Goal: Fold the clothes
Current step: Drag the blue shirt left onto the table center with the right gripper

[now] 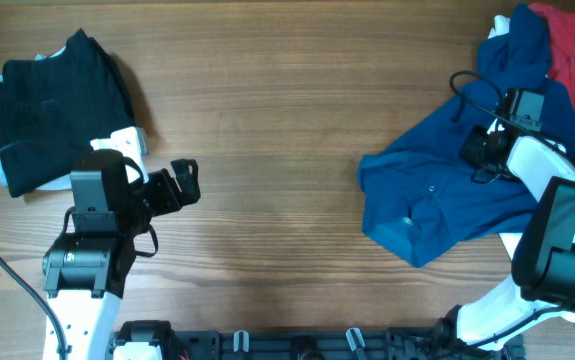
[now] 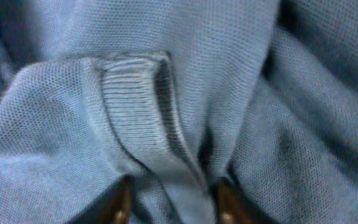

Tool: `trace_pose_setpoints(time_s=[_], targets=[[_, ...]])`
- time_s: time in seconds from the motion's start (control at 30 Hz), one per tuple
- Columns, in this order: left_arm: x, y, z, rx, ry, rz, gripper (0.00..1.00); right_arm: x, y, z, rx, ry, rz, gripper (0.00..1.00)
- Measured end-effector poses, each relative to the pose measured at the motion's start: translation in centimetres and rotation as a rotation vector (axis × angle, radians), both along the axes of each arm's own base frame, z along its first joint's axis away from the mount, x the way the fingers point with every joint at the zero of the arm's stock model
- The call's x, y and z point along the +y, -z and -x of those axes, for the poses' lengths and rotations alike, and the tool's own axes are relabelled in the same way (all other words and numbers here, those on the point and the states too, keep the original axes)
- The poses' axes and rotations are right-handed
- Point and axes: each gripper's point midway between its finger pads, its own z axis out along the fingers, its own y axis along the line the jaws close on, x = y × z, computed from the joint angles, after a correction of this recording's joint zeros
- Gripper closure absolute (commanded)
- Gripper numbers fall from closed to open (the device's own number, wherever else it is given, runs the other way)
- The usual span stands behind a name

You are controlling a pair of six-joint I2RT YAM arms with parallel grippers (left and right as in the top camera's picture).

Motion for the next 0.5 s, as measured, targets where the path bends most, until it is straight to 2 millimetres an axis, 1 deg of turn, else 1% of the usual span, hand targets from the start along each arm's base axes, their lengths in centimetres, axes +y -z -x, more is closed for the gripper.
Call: trace_pose_setpoints(time_s=[0.23, 0.3, 0.37, 0.43, 0.47, 0.5], targets=[[0.0, 0.0, 0.0, 0.0, 0.0, 0.0, 0.0, 0.3, 0.1, 0.4, 0.016, -0.001, -0.014, 0.96], [0.0, 0.0, 0.0, 0.0, 0.0, 0.0, 0.0, 0.5, 0.0, 1.0, 0.041, 0.0, -0.022, 0.96], [0.0, 0.0, 0.0, 0.0, 0.0, 0.0, 0.0, 0.7, -0.6, 1.9, 0.066, 0.005, -0.031, 0.96], [0.0, 0.0, 0.0, 0.001, 0.0, 0.0, 0.0, 0.9, -2.1, 2.4, 0.059, 0.008, -0.035, 0.96], [0.0, 0.0, 0.0, 0.0, 0.0, 0.0, 0.0, 1.1, -3.6, 2.3, 0.034, 0.008, -0.038, 0.96], [0.0, 0.0, 0.0, 0.0, 0.0, 0.0, 0.0, 1.3, -5.9, 1.9, -0.023, 0.0, -0.035, 0.96]])
